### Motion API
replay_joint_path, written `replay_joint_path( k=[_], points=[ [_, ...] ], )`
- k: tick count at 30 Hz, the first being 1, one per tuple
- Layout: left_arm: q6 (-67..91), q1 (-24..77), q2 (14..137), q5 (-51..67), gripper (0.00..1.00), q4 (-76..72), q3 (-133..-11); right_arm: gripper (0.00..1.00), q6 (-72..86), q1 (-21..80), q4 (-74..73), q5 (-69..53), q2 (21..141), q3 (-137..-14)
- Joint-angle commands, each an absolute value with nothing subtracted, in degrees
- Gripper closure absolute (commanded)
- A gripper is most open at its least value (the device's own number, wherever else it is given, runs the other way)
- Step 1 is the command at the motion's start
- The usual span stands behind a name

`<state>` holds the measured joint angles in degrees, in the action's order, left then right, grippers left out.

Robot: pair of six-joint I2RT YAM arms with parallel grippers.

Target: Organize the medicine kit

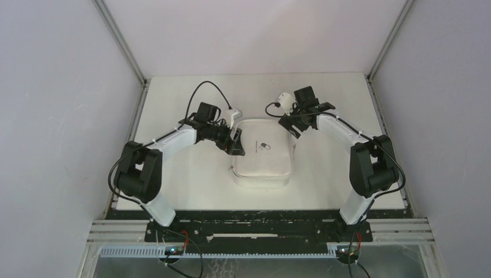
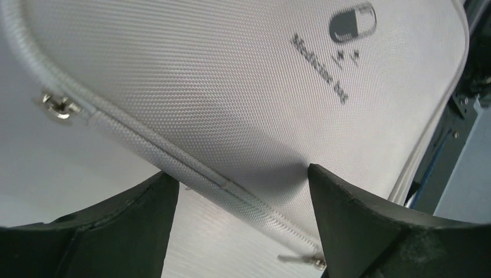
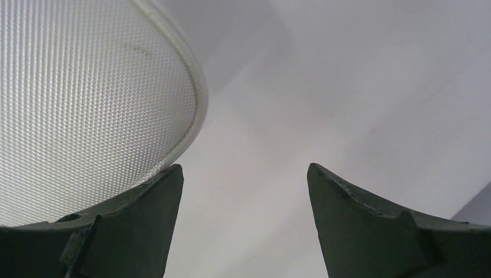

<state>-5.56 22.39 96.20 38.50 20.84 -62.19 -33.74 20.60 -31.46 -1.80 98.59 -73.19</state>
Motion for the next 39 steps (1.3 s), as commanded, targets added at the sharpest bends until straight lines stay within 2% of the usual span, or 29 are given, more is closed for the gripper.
replay_joint_path(
  k=[1,10,14,20,24,28,39],
  points=[
    [-11.2,27.1,92.6,47.1,0.15,22.5,-59.5,0.22,-29.0,19.9,-26.1,-0.2,95.8,-76.0],
    [-18.2,40.8,92.7,47.3,0.1,24.0,-62.7,0.22,-27.9,13.2,-33.2,1.7,82.8,-68.0],
    [-24.2,46.1,90.6,45.2,0.02,25.7,-62.8,0.22,-29.2,8.9,-38.4,0.9,73.9,-63.1],
    [-29.7,46.9,82.7,37.6,0.0,24.2,-59.8,0.19,-40.5,2.7,-50.7,-11.2,59.0,-54.0],
    [-28.6,46.0,80.0,32.4,0.0,21.2,-59.4,0.17,-48.2,2.4,-55.1,-13.9,50.3,-47.2],
    [-24.5,43.8,80.5,28.9,0.0,15.6,-60.0,0.17,-49.0,2.6,-52.6,-15.8,50.9,-43.3],
    [-8.4,36.0,92.8,18.7,0.0,5.8,-67.8,0.23,-41.2,10.3,-35.9,-16.5,66.7,-45.1]
  ],
)
